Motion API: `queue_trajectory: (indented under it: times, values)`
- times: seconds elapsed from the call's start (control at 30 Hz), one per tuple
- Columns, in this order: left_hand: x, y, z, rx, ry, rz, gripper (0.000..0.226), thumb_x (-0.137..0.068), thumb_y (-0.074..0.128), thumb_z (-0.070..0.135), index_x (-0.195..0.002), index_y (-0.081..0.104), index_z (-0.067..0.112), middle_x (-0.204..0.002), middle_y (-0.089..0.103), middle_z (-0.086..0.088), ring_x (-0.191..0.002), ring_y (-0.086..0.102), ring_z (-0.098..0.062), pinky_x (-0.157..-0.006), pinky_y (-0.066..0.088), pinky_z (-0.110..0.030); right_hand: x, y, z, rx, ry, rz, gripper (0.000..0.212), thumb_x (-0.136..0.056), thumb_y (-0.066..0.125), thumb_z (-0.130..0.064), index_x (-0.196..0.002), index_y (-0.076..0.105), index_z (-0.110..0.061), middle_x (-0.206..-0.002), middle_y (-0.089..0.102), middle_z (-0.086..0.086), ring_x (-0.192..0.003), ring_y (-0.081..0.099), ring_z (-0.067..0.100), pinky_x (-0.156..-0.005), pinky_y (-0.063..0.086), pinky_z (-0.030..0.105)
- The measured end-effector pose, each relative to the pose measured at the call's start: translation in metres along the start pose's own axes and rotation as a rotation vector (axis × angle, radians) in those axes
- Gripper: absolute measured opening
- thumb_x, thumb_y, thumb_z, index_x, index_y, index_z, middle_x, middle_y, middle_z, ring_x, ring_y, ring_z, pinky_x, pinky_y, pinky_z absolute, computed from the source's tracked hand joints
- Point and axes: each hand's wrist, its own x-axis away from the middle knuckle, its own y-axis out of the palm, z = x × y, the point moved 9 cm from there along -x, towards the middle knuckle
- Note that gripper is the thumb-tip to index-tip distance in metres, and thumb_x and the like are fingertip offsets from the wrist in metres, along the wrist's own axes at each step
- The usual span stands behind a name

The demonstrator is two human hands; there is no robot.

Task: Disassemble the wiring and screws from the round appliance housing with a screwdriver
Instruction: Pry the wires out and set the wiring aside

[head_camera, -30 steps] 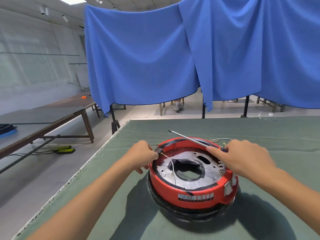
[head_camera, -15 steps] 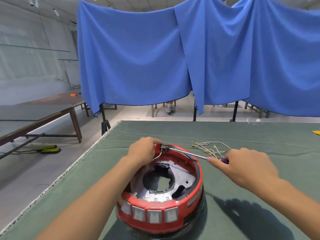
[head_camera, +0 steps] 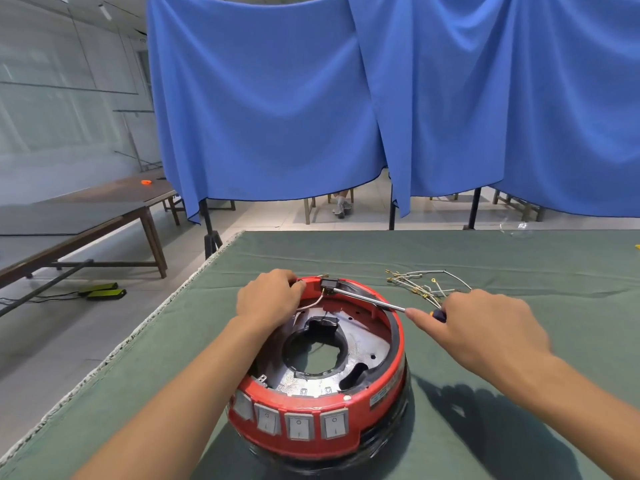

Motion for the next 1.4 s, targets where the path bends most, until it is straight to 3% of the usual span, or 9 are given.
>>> queue_trajectory:
  times: [0.2, 0.33, 0.6, 0.7, 0.9, 1.1, 1.27, 1.4]
  values:
    - [0.002, -0.002, 0.001, 0.043, 0.029, 0.045, 0.027, -0.092, 0.045, 0.044, -0.108, 0.065, 0.038, -0.108, 0.068, 0.001, -0.103, 0.059, -0.029, -0.074, 0.037, -0.032, 0.006, -0.009, -0.009, 0.046, 0.019, -0.020, 0.069, -0.088, 0.022, -0.075, -0.053, 0.041, -0.019, -0.052, 0.039, -0.005, -0.054, 0.043, 0.024, -0.047, 0.027, 0.027]
    - [0.003, -0.002, 0.002, 0.045, 0.049, 0.058, 0.026, -0.093, 0.045, 0.043, -0.109, 0.065, 0.039, -0.107, 0.068, 0.002, -0.103, 0.060, -0.029, -0.075, 0.038, -0.033, 0.008, -0.020, -0.018, 0.110, 0.002, -0.050, 0.063, -0.092, 0.022, -0.071, -0.066, 0.052, -0.023, -0.055, 0.038, -0.004, -0.052, 0.039, 0.021, -0.043, 0.020, 0.027]
    - [0.004, -0.002, 0.003, 0.032, 0.057, 0.044, 0.028, -0.095, 0.043, 0.042, -0.111, 0.065, 0.037, -0.110, 0.068, -0.001, -0.104, 0.059, -0.031, -0.075, 0.038, -0.033, 0.010, -0.035, -0.036, 0.124, 0.000, -0.110, 0.055, -0.098, 0.027, -0.057, -0.061, 0.039, -0.018, -0.059, 0.038, -0.001, -0.058, 0.042, 0.023, -0.046, 0.022, 0.027]
    - [0.004, -0.002, 0.004, 0.033, 0.070, 0.038, 0.029, -0.095, 0.041, 0.041, -0.110, 0.065, 0.036, -0.109, 0.068, -0.002, -0.103, 0.059, -0.031, -0.074, 0.037, -0.033, 0.012, -0.032, -0.035, 0.135, -0.007, -0.107, 0.056, -0.098, 0.025, -0.059, -0.061, 0.037, -0.019, -0.059, 0.038, -0.001, -0.055, 0.040, 0.022, -0.045, 0.021, 0.027]
    - [0.003, -0.003, 0.004, 0.046, 0.078, 0.027, 0.029, -0.094, 0.042, 0.039, -0.110, 0.066, 0.038, -0.106, 0.068, -0.003, -0.101, 0.059, -0.032, -0.074, 0.038, -0.033, 0.009, -0.021, -0.030, 0.153, -0.031, -0.107, 0.067, -0.092, 0.015, -0.069, -0.064, 0.051, -0.020, -0.058, 0.042, -0.001, -0.046, 0.035, 0.018, -0.042, 0.021, 0.025]
    - [0.002, -0.002, 0.004, 0.043, 0.078, 0.012, 0.029, -0.094, 0.042, 0.038, -0.111, 0.065, 0.039, -0.107, 0.068, -0.004, -0.102, 0.058, -0.033, -0.076, 0.040, -0.034, 0.009, -0.015, -0.033, 0.148, -0.069, -0.081, 0.064, -0.096, 0.018, -0.066, -0.058, 0.040, -0.018, -0.056, 0.042, -0.001, -0.046, 0.035, 0.019, -0.042, 0.023, 0.026]
    - [0.001, -0.002, 0.005, 0.038, 0.088, 0.007, 0.026, -0.094, 0.042, 0.038, -0.103, 0.067, 0.037, -0.100, 0.068, -0.003, -0.095, 0.059, -0.032, -0.075, 0.041, -0.034, -0.002, -0.011, -0.025, 0.127, -0.102, -0.106, 0.070, -0.089, 0.012, -0.072, -0.058, 0.043, -0.017, -0.056, 0.045, -0.001, -0.045, 0.037, 0.016, -0.042, 0.022, 0.026]
    - [0.001, -0.004, 0.005, 0.044, 0.088, 0.018, 0.027, -0.094, 0.043, 0.039, -0.107, 0.066, 0.039, -0.102, 0.068, -0.002, -0.097, 0.059, -0.031, -0.079, 0.043, -0.035, -0.011, -0.012, -0.016, 0.115, -0.132, -0.087, 0.067, -0.092, 0.019, -0.070, -0.055, 0.040, -0.017, -0.055, 0.044, -0.002, -0.045, 0.036, 0.015, -0.043, 0.023, 0.027]
